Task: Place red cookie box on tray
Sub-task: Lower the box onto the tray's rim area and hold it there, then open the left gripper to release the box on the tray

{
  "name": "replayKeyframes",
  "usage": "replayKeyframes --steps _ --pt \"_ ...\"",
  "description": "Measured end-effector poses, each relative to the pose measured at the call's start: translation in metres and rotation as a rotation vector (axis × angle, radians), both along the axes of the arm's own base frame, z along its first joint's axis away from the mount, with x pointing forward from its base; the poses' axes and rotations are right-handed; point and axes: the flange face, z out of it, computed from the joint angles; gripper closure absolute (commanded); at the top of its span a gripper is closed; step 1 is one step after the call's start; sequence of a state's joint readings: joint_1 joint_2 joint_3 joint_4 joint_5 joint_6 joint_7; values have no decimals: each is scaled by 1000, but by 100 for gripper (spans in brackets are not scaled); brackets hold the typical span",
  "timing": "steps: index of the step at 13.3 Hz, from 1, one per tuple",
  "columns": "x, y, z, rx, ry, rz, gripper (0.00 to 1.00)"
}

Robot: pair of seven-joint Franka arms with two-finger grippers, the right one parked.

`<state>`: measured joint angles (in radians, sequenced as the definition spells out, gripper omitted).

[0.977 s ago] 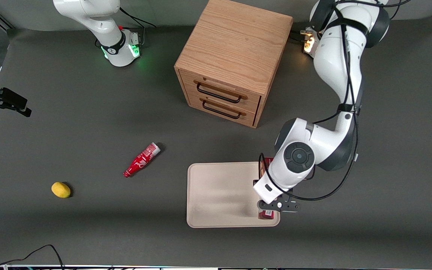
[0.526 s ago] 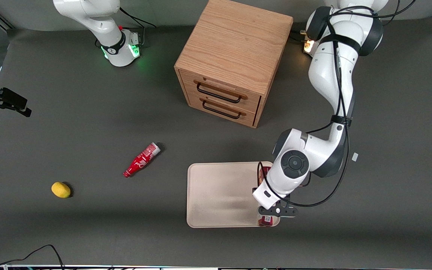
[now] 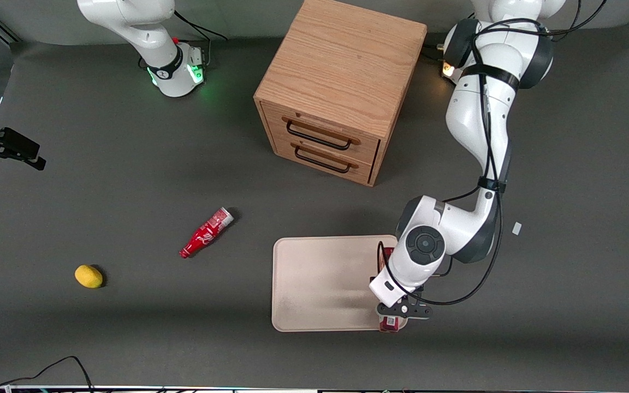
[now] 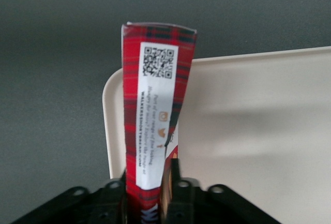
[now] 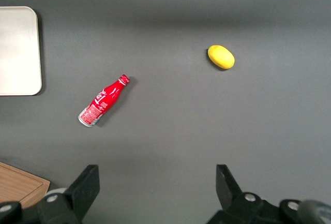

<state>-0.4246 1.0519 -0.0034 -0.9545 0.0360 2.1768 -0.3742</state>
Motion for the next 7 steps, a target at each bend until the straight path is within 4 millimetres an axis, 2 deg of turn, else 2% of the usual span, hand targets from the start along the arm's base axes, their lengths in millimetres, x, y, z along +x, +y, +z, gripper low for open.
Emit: replayKeyframes --steps 7 --pt "0 1 9 16 24 -4 0"
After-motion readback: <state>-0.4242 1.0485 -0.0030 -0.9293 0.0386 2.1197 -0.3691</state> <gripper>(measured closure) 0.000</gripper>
